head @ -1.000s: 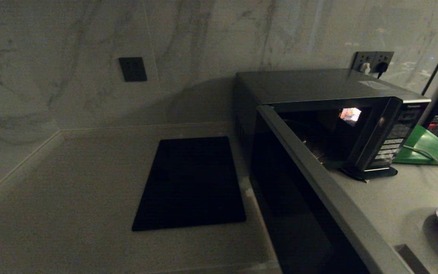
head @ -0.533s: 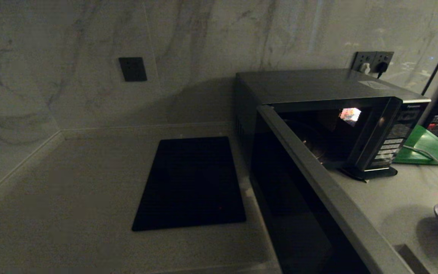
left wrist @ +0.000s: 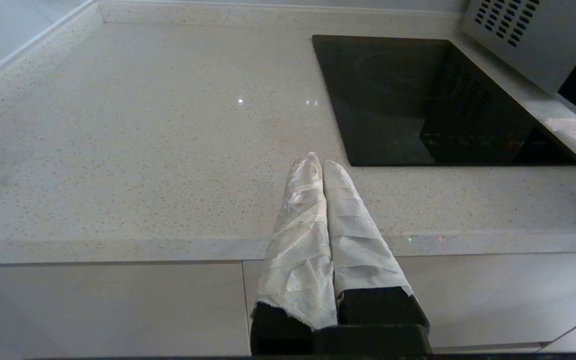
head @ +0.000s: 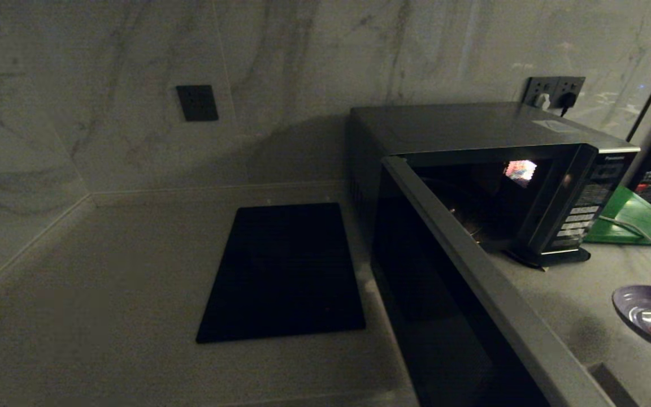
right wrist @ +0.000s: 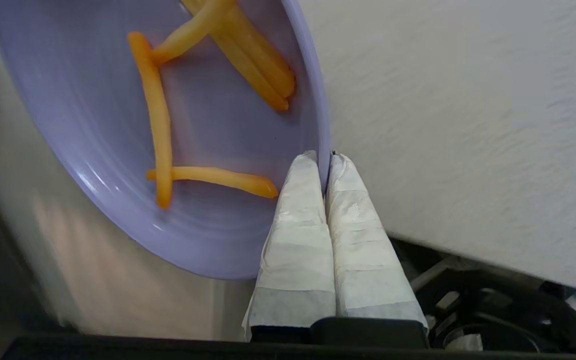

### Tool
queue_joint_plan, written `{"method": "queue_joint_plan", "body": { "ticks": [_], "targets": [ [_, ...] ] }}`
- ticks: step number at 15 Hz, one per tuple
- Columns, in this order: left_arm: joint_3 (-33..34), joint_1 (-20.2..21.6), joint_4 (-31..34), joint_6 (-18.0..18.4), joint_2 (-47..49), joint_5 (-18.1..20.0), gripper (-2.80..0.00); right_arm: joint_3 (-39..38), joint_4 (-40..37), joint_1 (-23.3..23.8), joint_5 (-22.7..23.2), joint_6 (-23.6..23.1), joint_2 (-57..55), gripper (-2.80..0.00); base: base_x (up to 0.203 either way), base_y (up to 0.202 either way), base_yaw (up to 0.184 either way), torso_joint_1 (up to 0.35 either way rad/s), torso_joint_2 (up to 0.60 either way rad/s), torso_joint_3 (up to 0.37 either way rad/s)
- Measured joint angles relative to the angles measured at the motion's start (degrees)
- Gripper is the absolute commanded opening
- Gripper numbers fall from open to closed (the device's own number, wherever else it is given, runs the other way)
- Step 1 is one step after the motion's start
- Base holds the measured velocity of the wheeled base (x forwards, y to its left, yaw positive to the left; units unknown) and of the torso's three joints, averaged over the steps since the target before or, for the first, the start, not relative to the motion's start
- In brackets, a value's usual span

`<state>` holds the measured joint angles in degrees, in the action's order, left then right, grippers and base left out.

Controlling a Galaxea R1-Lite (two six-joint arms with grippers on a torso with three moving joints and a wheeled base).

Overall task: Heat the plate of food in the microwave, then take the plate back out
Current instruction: Put the plate in the microwave oven

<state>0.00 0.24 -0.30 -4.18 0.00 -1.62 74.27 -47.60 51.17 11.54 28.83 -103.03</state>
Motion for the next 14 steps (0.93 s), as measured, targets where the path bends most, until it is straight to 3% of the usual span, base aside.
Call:
{"method": "queue_joint_plan", "body": {
  "ticks": [5, 8, 11, 14],
  "targets": [
    [0.0, 0.0, 0.0, 0.0, 0.0, 0.0, -2.8, -0.2, -0.2, -12.3, 1.2, -0.1, 5.3, -2.8, 0.0, 0.0, 0.0, 0.0, 0.0, 0.0],
    [0.0, 0.0, 0.0, 0.0, 0.0, 0.0, -2.8, 0.0, 0.0, -21.0, 1.1, 2.4, 7.5, -2.8, 0.0, 0.0, 0.0, 0.0, 0.0, 0.0],
    [0.0, 0.0, 0.0, 0.0, 0.0, 0.0, -2.8, 0.0, 3.3, -30.4, 0.1, 8.0, 8.5, -2.8, 0.0, 0.0, 0.0, 0.0, 0.0, 0.0],
    [0.0, 0.0, 0.0, 0.0, 0.0, 0.0, -2.8, 2.4, 7.5, -39.1, -3.9, 15.9, 7.2, -2.8, 0.0, 0.0, 0.0, 0.0, 0.0, 0.0]
  ]
}}
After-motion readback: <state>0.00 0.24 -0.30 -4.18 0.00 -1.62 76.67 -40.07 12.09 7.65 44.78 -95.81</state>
